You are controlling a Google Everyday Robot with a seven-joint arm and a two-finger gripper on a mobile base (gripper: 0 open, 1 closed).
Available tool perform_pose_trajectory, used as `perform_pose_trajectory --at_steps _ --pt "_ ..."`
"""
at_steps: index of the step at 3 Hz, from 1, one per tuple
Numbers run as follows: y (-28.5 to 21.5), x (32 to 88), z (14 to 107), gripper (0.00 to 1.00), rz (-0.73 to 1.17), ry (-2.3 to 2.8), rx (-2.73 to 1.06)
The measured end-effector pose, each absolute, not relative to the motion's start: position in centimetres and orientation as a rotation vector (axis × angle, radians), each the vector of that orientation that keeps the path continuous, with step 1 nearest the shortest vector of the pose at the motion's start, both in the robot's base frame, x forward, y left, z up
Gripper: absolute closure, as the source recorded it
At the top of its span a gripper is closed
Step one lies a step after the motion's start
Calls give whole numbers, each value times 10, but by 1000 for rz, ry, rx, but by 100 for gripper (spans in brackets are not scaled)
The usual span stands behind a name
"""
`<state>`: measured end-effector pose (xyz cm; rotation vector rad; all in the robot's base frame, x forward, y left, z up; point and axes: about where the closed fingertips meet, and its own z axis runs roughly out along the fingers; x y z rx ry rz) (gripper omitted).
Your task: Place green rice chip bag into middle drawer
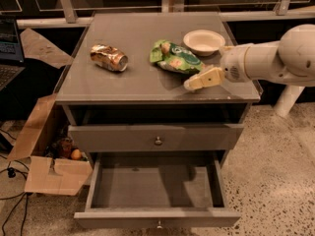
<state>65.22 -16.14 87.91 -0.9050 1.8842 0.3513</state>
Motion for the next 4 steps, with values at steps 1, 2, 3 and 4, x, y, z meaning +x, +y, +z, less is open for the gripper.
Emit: perform_pose_trajectory --at_steps 1,2,3,4 --pt "-147 661 871 0 389 1881 -909" --pt "-137 667 865 0 419 1881 -906" --pt "-129 673 862 0 437 1876 -907" --pt "-120 680 857 0 457 1873 -922"
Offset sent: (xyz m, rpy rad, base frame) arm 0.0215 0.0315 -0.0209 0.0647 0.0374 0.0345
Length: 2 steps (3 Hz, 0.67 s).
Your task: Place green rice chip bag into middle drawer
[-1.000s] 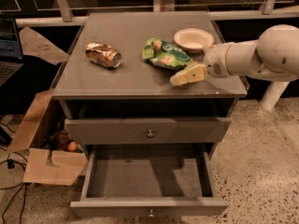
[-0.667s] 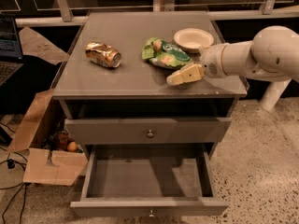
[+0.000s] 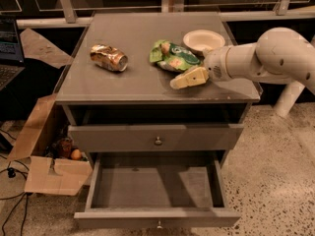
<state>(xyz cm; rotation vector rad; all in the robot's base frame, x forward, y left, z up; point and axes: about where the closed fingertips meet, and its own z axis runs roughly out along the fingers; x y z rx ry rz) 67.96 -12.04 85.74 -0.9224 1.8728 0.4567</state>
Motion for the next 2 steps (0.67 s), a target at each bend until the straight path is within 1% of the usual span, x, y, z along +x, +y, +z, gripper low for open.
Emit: perform_pose_trajectory --at_steps 2 --pt "-104 692 854 0 483 1858 -955"
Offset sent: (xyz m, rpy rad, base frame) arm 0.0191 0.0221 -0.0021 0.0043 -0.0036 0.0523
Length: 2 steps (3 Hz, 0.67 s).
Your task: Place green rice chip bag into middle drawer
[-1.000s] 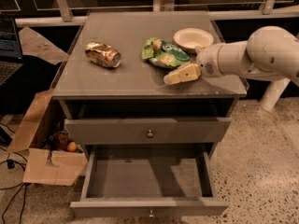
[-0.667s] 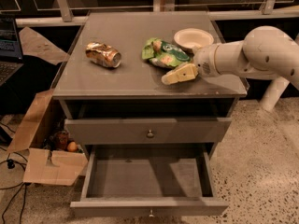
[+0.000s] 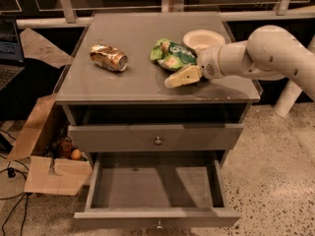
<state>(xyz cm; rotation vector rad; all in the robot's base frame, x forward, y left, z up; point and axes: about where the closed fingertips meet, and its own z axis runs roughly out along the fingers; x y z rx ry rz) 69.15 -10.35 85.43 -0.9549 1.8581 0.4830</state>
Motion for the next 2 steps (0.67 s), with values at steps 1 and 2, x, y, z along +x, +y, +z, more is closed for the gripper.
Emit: perform_pose_trajectory --at_steps 1,2 --pt "-97 696 851 20 486 1870 -971" --pt "-97 696 851 43 486 1870 -971"
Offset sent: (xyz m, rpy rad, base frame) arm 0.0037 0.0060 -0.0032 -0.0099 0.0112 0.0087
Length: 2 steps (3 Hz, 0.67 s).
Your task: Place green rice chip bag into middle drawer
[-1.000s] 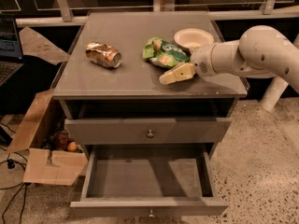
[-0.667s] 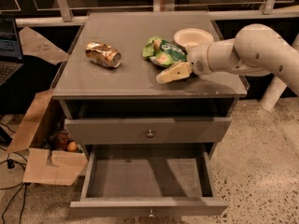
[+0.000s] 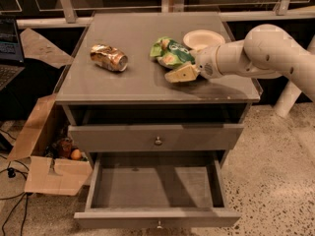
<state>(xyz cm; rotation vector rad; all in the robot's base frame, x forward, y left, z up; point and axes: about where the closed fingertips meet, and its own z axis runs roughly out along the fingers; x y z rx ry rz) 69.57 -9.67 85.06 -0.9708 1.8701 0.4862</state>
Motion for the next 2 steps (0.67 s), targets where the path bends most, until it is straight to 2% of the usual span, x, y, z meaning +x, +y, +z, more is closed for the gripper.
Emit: perform_pose_trajectory --at_steps 1,2 --pt "-97 696 851 73 486 1870 -971" --pt "-97 696 851 97 486 1870 -971"
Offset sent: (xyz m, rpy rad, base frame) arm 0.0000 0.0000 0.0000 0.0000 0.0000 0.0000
